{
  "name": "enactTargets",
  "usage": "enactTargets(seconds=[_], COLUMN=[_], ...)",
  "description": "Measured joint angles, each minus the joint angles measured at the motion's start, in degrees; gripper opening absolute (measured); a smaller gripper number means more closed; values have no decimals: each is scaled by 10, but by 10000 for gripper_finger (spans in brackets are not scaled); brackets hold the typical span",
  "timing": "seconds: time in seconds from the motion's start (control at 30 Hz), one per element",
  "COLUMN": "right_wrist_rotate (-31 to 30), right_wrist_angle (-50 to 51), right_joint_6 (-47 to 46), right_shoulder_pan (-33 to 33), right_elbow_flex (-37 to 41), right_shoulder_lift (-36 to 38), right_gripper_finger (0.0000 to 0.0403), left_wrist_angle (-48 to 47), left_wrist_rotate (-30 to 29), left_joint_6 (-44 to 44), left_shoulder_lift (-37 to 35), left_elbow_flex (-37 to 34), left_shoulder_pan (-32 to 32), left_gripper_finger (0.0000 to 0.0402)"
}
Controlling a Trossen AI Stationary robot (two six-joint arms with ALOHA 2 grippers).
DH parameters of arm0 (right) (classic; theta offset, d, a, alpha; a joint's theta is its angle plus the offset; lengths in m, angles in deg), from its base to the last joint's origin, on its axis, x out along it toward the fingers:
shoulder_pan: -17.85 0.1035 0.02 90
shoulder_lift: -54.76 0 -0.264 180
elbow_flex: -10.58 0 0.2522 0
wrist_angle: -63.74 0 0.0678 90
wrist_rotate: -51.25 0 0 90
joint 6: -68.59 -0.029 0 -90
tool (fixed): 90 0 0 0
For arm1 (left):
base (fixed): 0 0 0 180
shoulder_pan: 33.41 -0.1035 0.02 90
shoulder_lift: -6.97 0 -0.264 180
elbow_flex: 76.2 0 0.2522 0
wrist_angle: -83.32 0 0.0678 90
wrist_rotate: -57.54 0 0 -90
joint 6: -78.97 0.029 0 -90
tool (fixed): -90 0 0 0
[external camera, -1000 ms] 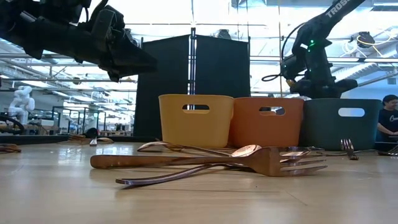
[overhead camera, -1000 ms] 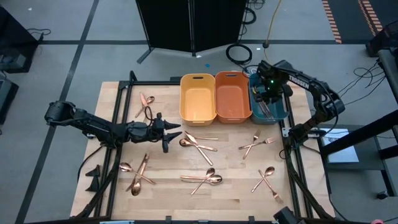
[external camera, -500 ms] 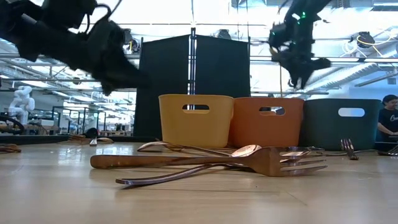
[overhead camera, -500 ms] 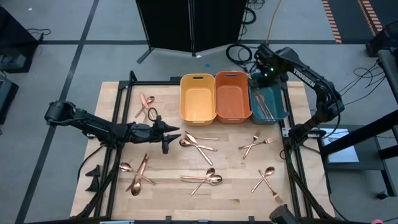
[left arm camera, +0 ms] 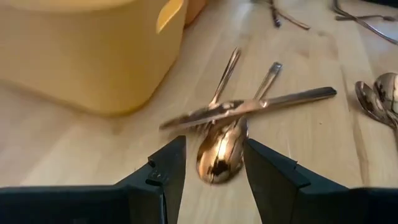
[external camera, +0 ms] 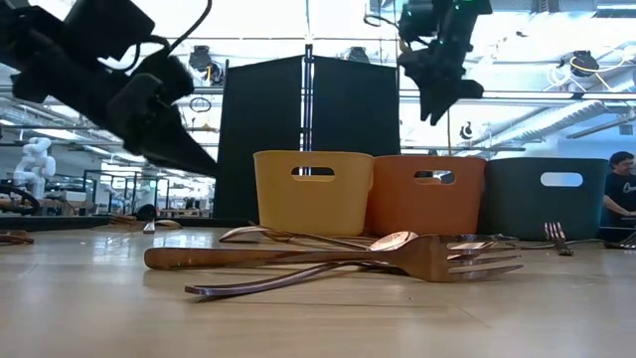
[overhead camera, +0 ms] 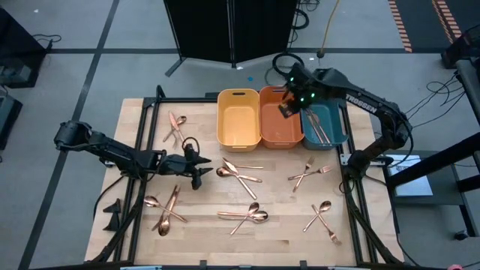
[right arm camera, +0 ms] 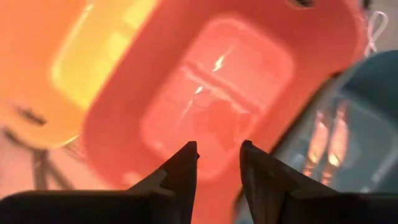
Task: Sort silverware
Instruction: Put the copper knife into the blue bin
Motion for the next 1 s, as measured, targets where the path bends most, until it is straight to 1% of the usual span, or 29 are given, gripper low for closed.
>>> enactTargets(seconds=[0.13, 0.3, 0.43, 0.57, 0.67, 0.83, 0.9, 1.0], right_wrist_rotate=[1, 0, -4, -33, -51, -93, -95, -91], right_wrist_angle=[0, -12, -46, -97, -141, -218, -250, -298], right_joint_6=[-36, -87, -122, -154, -175, -178, -178, -177], right_shoulder_pan=[68, 158, 230, 295, 329, 376, 392, 407], right_elbow_flex=[0, 0, 0, 0, 0, 6, 21, 39], right_shoulder_lift=[0, 0, 0, 0, 0, -7, -18, -51], right_gripper_finger=[109, 109, 109, 110, 110, 110, 110, 110], left_wrist_angle=[2, 2, 21, 59, 65, 29, -2, -47], left_wrist_rotate=[11, 45, 77, 107, 121, 123, 124, 153], left_joint_6=[88, 177, 226, 263, 287, 293, 287, 270], left_shoulder_lift=[0, 0, 0, 0, -7, -56, -91, -147], left_elbow_flex=[11, 13, 13, 13, 13, 13, 13, 13], left_shoulder_pan=[-11, -36, -62, -81, -92, -100, -100, -100], left_gripper_finger=[157, 157, 157, 157, 157, 157, 157, 157])
